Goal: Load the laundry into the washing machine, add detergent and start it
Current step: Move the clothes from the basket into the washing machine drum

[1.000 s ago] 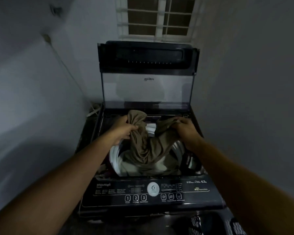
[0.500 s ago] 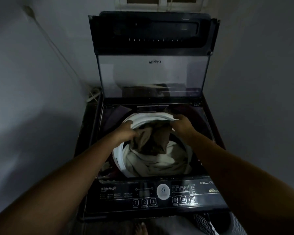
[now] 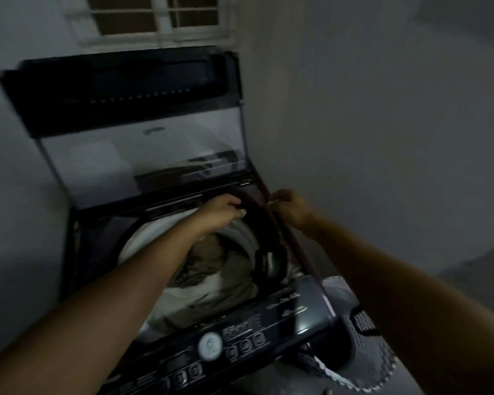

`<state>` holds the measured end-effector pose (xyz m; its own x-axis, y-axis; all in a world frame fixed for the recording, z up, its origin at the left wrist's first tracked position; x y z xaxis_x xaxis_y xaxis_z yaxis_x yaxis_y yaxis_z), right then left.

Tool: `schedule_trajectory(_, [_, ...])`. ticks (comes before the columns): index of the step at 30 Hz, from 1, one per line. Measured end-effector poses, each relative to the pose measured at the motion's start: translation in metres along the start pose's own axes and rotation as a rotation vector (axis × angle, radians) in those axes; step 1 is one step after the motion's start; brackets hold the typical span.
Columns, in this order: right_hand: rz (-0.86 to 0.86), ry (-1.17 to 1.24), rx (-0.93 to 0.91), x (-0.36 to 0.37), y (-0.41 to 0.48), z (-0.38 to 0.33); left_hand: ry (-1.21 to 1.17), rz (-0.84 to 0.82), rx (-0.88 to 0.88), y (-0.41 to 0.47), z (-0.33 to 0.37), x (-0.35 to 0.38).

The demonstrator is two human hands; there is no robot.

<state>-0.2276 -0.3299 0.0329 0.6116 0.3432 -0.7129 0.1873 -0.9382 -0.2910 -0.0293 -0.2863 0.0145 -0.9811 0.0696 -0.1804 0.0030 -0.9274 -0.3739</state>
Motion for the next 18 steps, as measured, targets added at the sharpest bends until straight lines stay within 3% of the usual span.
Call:
schedule_trajectory(8, [0.035,0.040,0.293,-0.106,-0.018,0.177,0.019,-0.285,0.045,0.048,0.045,0.205])
schedule_trajectory(13, [-0.025,0.120,0.390,-0.115,-0.017,0.298,0.053,-0.315,-0.129,0.079,0.002,0.304])
schedule_trajectory(18, [-0.189,0.094,0.460,-0.062,0.011,0.418,0.112,-0.305,-0.280,0.122,-0.081,0.384])
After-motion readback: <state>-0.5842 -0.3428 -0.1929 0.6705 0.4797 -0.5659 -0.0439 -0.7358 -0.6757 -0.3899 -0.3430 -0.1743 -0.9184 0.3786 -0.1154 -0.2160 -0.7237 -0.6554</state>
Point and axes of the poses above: each hand's wrist, its own y-axis towards the middle knuckle, its own x-axis out of the palm, z = x × y, the point moved 3 cm from there along y, towards the middle knuckle, and after that the axes turned 14 degrees about -y, right-handed, at the moved point
